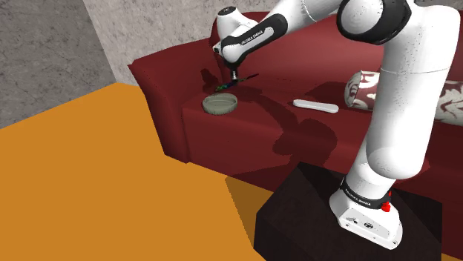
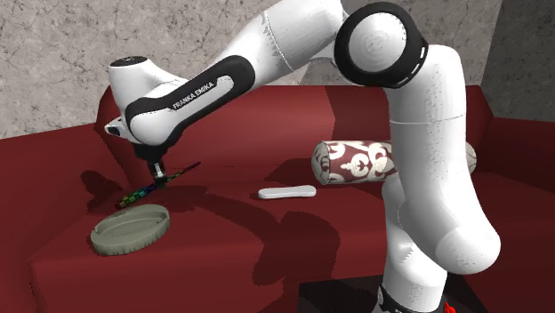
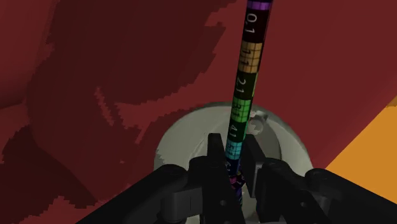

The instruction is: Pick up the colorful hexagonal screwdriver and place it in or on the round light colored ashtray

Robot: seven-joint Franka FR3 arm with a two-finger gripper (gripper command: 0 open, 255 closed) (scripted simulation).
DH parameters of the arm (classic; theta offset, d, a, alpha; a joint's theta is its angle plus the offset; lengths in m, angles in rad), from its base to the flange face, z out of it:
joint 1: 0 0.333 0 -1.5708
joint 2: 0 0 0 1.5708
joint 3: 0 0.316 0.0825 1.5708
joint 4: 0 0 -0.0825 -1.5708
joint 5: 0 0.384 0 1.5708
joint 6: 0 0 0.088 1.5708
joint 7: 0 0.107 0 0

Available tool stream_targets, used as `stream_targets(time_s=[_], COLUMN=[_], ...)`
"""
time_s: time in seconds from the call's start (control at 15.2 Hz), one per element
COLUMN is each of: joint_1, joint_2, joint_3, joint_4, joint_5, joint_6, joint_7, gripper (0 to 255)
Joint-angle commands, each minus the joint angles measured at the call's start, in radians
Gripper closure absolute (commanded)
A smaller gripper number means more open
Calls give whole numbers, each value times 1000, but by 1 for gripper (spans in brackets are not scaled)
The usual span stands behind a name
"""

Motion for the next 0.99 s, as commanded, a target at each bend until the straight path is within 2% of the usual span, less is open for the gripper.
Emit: stream_targets(time_s=[0.0,0.33,0.92], joint_1=[9,22,23], joint_2=[76,255,283], joint_3=[11,31,28], joint_4=[109,378,301], joint_5=[18,52,40], joint_6=[-39,-137,-36], joint_7=[6,10,42], gripper=[255,255,255])
